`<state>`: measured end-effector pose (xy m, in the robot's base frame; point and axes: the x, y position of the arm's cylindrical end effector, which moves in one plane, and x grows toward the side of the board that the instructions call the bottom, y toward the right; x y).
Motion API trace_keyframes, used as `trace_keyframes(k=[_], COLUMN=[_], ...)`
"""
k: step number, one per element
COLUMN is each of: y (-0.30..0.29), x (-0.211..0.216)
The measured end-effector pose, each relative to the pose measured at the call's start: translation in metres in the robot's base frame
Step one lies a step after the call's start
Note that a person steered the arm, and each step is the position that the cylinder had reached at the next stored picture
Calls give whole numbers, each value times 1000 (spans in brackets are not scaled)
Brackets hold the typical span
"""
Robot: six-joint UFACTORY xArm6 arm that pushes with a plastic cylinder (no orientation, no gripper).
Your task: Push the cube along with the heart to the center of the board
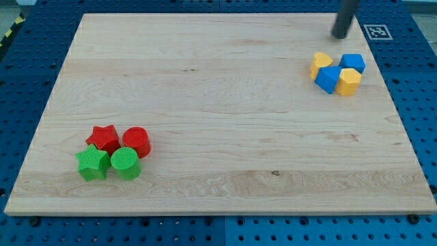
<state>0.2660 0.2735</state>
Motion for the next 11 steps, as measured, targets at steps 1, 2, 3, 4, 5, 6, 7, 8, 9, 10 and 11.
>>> trace_keyframes(k=[1, 2, 3, 4, 5, 6, 7, 8, 9, 10, 11], y=[52, 64, 64, 64, 58, 29, -48, -133, -165, -171, -172], x=[29, 46, 46, 49, 68, 93, 96, 96, 96, 93, 94])
